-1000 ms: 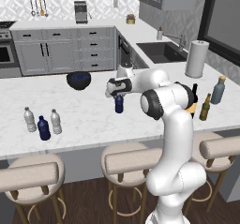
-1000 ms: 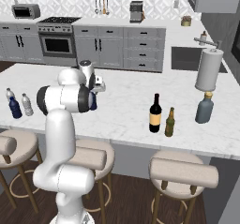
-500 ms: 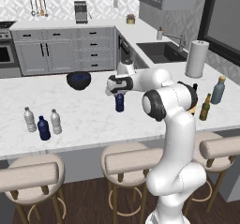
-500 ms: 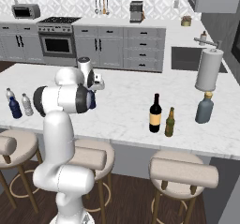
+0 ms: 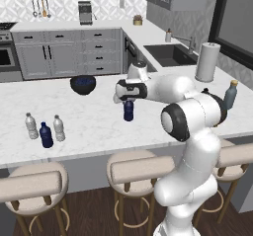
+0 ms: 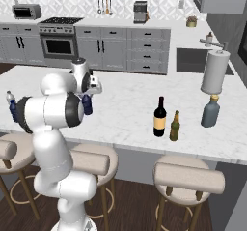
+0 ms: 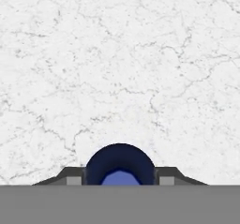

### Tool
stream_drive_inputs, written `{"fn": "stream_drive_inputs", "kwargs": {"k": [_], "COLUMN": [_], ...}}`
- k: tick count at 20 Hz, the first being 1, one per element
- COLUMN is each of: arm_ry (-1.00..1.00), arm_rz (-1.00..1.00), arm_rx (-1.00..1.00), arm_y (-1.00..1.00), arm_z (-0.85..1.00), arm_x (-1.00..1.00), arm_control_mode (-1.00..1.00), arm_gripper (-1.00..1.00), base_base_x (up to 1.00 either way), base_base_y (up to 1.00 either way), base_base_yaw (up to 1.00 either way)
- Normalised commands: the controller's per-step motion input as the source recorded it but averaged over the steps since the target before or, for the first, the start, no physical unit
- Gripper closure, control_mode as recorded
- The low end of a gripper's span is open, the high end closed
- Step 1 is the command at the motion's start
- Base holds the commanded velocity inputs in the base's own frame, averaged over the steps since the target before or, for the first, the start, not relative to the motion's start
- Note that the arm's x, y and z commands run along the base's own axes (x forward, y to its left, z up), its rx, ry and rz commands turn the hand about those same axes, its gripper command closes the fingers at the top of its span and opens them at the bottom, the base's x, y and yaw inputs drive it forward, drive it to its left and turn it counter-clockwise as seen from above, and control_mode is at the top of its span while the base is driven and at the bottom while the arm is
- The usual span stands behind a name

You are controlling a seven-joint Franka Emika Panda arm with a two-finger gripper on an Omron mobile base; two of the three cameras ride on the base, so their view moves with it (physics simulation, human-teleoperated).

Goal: Move the plastic bottles in the middle to the plastics group, and the glass bottles in the middle to the glass group.

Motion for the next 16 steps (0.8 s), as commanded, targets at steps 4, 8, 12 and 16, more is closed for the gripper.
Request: {"fn": "stream_drive_inputs", "kwargs": {"k": [4,8,12,16], "arm_ry": [-0.09,0.00,0.03,0.06], "arm_rz": [0.16,0.25,0.32,0.33], "arm_rx": [0.01,0.00,-0.09,-0.11], "arm_y": [0.35,0.90,1.00,1.00], "arm_z": [0.16,0.21,0.24,0.20], "arm_x": [-0.59,-0.30,-0.27,-0.21], "arm_control_mode": [-1.00,-1.00,-1.00,-1.00], "arm_gripper": [1.00,1.00,1.00,1.00], "base_base_x": [0.00,0.00,0.00,0.00], "base_base_y": [0.00,0.00,0.00,0.00], "base_base_yaw": [0.00,0.00,0.00,0.00]}}
